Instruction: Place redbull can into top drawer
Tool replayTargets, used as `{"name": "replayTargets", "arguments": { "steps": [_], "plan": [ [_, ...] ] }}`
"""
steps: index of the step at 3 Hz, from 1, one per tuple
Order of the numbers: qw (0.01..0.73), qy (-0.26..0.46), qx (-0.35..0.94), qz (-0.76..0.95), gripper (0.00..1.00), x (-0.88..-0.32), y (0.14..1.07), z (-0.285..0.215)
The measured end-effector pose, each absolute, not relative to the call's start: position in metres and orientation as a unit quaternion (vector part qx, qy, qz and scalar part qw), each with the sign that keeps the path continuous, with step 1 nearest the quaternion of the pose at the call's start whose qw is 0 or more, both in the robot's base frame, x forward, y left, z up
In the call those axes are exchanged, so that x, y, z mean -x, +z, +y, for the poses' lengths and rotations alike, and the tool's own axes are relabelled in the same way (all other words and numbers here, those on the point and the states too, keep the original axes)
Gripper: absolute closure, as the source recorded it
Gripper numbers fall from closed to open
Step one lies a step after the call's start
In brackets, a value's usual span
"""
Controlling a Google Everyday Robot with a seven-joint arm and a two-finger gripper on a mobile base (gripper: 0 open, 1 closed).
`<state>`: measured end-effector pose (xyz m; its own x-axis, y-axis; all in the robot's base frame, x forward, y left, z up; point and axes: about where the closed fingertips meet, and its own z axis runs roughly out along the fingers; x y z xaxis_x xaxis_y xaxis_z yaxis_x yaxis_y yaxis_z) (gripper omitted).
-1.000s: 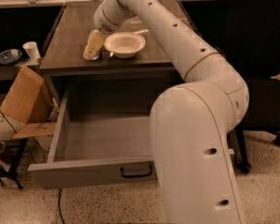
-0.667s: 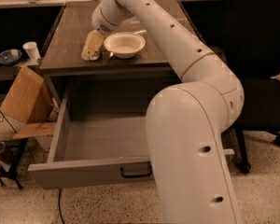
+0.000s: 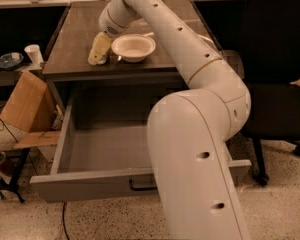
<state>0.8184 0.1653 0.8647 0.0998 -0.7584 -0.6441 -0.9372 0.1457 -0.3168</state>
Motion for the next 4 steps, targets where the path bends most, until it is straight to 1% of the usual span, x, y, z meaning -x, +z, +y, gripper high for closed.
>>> {"name": "replayTargets", "arguments": {
  "steps": [3, 4],
  "plan": [
    [0.337, 0.133, 0.651, 0.667, 0.00, -0.823, 0.847, 0.161],
    [0.334, 0.137, 0.655, 0.664, 0.17, -0.823, 0.846, 0.160]
  ]
}}
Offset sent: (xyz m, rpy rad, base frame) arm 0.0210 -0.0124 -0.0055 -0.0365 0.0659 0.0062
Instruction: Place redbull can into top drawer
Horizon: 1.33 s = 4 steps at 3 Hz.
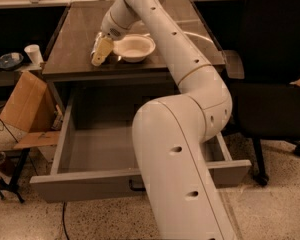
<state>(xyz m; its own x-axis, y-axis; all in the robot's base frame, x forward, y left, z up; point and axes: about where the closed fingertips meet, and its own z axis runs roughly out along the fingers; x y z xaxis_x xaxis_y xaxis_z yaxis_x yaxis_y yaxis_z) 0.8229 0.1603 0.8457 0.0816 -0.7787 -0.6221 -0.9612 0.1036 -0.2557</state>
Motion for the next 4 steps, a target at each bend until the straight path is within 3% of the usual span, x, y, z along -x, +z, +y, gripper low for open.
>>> {"name": "replayTargets", "arguments": {
  "steps": [3, 4],
  "plan": [
    [0.340, 0.139, 0.660, 0.655, 0.88, -0.8239, 0.8522, 0.1582],
    [0.341, 0.139, 0.659, 0.656, 0.85, -0.8245, 0.8537, 0.1570]
  ]
}}
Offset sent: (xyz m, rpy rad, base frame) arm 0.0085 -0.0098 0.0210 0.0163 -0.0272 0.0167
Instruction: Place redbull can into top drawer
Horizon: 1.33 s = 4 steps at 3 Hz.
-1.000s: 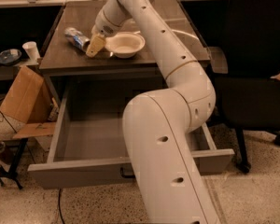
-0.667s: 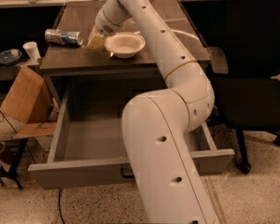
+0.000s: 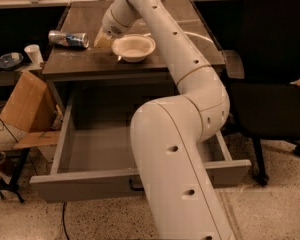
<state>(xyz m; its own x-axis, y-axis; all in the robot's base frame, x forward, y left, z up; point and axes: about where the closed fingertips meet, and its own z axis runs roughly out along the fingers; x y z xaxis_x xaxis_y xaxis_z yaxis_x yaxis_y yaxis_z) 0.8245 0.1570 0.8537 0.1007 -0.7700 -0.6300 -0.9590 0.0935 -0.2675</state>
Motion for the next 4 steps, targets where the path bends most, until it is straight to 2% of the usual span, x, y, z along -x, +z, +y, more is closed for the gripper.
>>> {"name": "replayTargets", "arguments": {
  "steps": [3, 4],
  "plan": [
    [0.358, 0.139, 0.654, 0.652, 0.15, -0.828, 0.867, 0.165],
    [0.367, 0.136, 0.638, 0.663, 0.00, -0.836, 0.869, 0.170]
  ]
}}
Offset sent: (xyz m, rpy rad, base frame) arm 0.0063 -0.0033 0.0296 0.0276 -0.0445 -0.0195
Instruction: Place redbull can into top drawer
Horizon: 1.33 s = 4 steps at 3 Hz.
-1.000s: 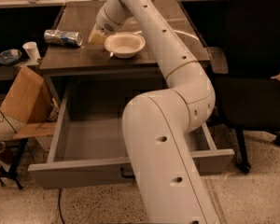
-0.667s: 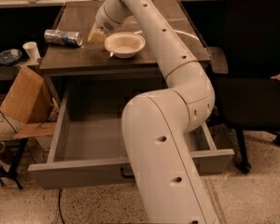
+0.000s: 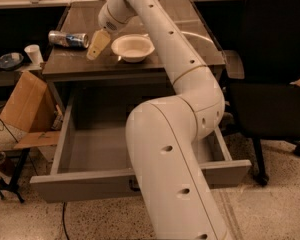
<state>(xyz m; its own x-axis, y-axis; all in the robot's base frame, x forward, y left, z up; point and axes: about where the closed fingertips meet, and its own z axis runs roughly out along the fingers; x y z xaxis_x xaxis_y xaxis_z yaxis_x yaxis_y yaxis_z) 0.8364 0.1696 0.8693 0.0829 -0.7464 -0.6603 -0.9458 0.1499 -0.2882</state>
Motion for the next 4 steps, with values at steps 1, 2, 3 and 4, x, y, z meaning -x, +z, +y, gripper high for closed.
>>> {"name": "replayTargets", "arguments": {
  "steps": [1, 2, 3, 4],
  "plan": [
    [0.387, 0.132, 0.606, 0.683, 0.00, -0.851, 0.875, 0.176],
    [0.427, 0.139, 0.546, 0.707, 0.00, -0.872, 0.880, 0.193],
    [0.449, 0.148, 0.515, 0.715, 0.00, -0.878, 0.879, 0.207],
    [0.455, 0.170, 0.508, 0.712, 0.00, -0.868, 0.871, 0.224]
  ]
}}
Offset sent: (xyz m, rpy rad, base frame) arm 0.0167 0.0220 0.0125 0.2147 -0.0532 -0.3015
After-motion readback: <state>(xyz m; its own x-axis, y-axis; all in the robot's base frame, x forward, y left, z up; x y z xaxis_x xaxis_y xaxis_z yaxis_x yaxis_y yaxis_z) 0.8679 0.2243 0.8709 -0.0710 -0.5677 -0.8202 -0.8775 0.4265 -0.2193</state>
